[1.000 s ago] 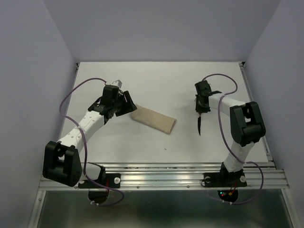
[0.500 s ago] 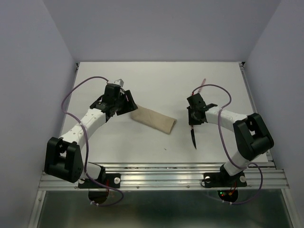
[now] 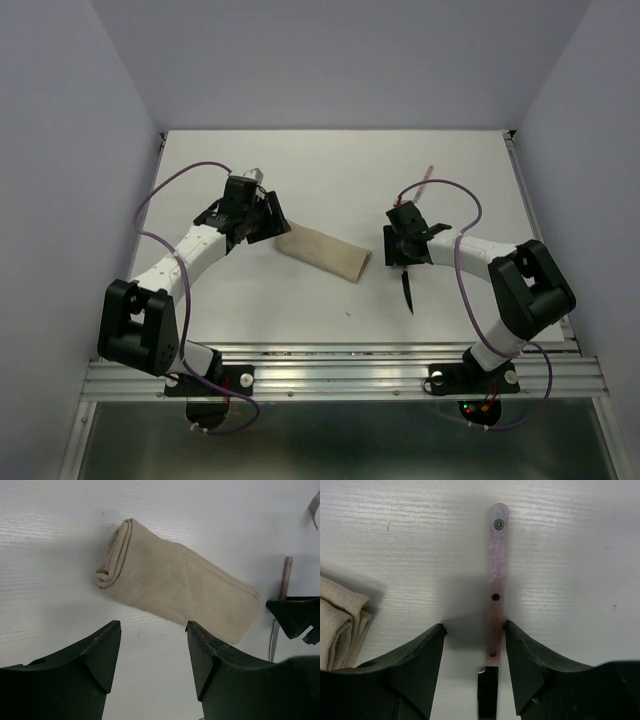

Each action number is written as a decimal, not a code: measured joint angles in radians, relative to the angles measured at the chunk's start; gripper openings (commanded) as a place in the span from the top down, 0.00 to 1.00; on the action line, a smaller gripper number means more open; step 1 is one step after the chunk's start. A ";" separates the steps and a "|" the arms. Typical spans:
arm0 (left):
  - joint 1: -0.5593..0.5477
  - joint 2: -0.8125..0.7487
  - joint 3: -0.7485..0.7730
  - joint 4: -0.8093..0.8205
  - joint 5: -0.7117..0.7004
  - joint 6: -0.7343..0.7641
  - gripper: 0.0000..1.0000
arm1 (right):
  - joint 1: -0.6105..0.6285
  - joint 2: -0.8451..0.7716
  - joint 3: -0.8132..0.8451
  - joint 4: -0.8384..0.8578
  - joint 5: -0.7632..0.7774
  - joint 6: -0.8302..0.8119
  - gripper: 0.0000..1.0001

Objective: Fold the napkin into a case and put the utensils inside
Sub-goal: Pick up the knife from the corner of the board, then insert the knife into the folded napkin.

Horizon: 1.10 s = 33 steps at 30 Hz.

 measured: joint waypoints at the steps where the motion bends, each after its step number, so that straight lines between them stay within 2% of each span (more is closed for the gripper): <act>1: 0.000 0.005 0.003 0.001 0.000 0.001 0.34 | 0.003 0.003 0.003 0.000 0.000 0.003 0.43; 4: 0.000 0.009 0.004 0.000 0.000 0.005 0.34 | 0.005 0.006 0.007 0.000 0.005 0.019 0.45; 8: 0.000 0.010 0.004 0.001 0.000 0.008 0.34 | 0.010 0.006 0.007 -0.002 0.008 0.040 0.54; 11: 0.000 0.012 0.004 0.001 -0.001 0.008 0.35 | 0.010 0.004 0.005 -0.002 0.007 0.044 0.72; 12: -0.001 0.015 0.005 0.001 -0.001 0.007 0.35 | 0.010 0.002 0.004 0.000 0.008 0.046 0.84; 15: -0.001 0.038 0.006 0.001 0.000 0.003 0.36 | 0.010 -0.004 -0.002 0.002 0.008 0.043 0.99; 24: -0.009 0.136 0.037 0.000 -0.002 -0.016 0.37 | 0.012 -0.058 0.007 -0.055 0.016 -0.045 0.99; 29: -0.009 0.231 0.114 0.002 -0.018 -0.036 0.39 | 0.060 -0.074 0.130 -0.125 0.024 -0.135 0.99; 33: -0.009 0.316 0.173 0.011 -0.024 -0.049 0.40 | 0.162 -0.027 0.312 -0.192 0.037 -0.243 0.99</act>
